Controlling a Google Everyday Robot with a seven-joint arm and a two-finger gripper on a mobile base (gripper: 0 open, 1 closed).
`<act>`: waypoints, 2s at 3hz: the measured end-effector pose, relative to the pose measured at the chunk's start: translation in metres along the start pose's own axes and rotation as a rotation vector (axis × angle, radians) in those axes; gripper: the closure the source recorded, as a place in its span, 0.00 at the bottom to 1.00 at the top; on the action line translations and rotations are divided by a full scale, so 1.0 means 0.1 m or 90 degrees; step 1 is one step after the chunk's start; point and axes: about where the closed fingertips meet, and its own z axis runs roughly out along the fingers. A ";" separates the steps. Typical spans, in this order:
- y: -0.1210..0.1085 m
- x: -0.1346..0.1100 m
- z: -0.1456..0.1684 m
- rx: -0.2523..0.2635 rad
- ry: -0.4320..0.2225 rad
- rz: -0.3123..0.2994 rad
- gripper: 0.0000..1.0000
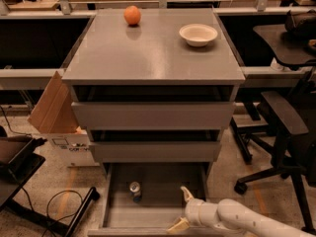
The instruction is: Place redbull can into bottom drawer
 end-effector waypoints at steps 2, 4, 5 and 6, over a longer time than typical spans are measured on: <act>0.60 -0.41 -1.08 0.023 0.137 0.082 0.00; 0.83 -0.46 -1.30 0.011 0.166 0.064 0.00; 0.75 -0.51 -1.40 0.044 0.211 0.036 0.00; 0.57 -0.37 -1.91 0.148 0.318 0.058 0.00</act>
Offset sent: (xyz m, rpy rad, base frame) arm -0.2653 -0.0224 0.2159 -0.3928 0.2982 0.0825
